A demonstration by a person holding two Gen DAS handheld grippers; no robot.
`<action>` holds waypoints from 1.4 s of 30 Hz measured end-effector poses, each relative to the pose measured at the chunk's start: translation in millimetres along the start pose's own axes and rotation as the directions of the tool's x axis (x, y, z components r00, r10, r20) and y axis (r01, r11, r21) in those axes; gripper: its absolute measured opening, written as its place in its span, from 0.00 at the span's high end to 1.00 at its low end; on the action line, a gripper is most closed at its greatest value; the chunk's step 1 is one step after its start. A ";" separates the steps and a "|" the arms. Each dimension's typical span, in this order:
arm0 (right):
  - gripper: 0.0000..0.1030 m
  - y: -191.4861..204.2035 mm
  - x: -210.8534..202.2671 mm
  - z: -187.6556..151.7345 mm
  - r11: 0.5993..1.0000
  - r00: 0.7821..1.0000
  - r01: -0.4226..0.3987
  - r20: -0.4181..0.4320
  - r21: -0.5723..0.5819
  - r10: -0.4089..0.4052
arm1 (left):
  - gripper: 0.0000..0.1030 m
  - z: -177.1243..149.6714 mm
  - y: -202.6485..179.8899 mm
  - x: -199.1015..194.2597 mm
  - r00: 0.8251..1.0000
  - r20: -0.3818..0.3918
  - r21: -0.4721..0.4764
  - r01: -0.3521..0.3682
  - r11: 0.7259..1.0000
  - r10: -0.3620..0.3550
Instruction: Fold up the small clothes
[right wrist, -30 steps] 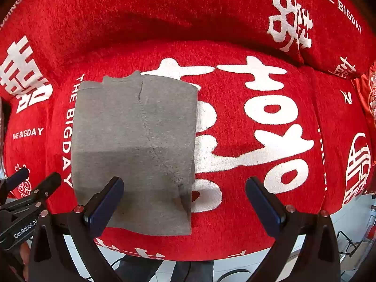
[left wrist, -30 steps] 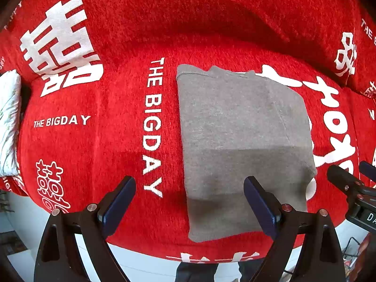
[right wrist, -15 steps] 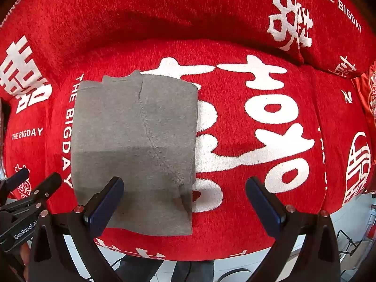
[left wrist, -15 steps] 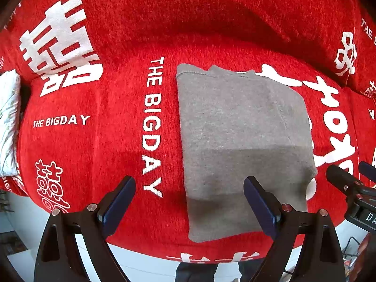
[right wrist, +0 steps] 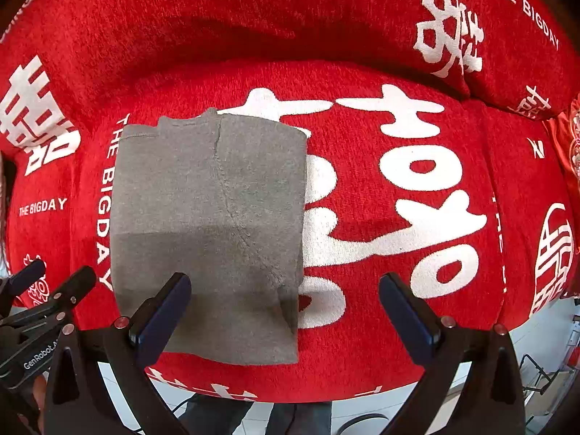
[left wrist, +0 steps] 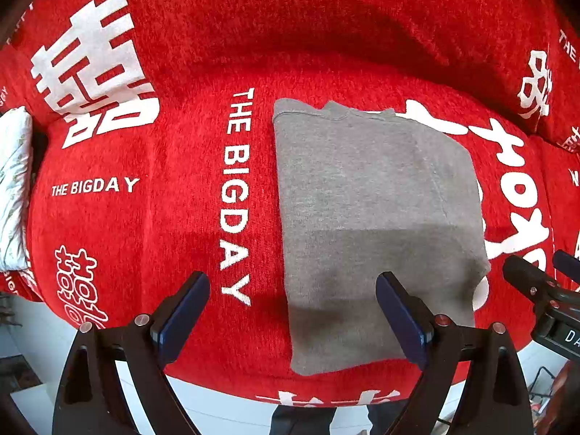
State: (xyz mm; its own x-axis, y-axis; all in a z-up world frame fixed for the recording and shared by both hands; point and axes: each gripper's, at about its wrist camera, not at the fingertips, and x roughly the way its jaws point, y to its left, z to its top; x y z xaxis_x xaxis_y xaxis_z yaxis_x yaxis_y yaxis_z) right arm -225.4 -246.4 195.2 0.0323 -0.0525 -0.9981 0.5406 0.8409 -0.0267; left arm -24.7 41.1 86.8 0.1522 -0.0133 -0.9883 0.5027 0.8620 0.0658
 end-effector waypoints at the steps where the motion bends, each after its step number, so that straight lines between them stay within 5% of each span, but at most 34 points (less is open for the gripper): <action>1: 0.00 0.1 0.1 -0.1 1.000 1.000 -0.001 0.000 0.000 0.001 | 0.09 -0.1 -0.2 0.0 1.000 0.003 0.003 -0.005 1.000 0.005; 42: 0.00 5.3 4.0 0.9 1.000 1.000 -0.007 -0.015 -0.010 0.007 | 0.09 0.9 3.2 5.3 1.000 -0.001 -0.020 -0.013 1.000 0.013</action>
State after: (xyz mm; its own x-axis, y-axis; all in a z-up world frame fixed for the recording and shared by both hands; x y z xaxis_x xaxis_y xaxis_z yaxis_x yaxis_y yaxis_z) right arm -221.6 -242.6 191.2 0.0235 -0.0385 -0.9990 0.5315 0.8468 -0.0201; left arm -21.5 43.4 82.0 0.1575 -0.0016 -0.9875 0.4838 0.8719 0.0757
